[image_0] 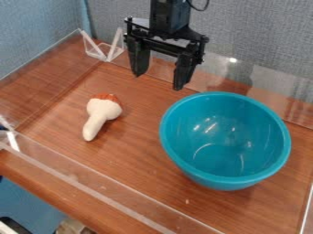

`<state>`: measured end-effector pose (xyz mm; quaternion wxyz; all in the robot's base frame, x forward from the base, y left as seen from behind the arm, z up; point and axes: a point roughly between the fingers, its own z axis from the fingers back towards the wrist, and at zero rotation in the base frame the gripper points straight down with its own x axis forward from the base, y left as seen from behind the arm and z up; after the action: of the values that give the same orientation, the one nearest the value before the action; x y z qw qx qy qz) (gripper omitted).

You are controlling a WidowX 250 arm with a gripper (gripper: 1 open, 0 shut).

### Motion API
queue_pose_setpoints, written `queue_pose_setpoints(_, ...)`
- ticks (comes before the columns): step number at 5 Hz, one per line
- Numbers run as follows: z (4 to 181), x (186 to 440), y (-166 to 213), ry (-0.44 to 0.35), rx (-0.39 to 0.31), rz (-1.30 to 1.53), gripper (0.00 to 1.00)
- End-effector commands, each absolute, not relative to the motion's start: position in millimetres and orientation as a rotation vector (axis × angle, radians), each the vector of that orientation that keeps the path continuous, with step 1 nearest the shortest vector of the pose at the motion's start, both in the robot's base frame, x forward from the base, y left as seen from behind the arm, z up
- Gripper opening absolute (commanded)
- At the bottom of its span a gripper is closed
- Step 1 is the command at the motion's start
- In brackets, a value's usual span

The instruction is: Put the mushroom in the blue bowl

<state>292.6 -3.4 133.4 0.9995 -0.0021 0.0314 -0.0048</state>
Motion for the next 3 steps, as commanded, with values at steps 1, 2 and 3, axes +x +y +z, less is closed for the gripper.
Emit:
queue_pose_setpoints(1,120.0,287,6,0.079,-0.005,-0.018,1.00)
queue_pose_setpoints(2,91.2,275,20,0.122,-0.001,-0.030,1.00)
queue_pose_setpoints(3,71.9,264,39,0.126,0.013,-0.053,1.00)
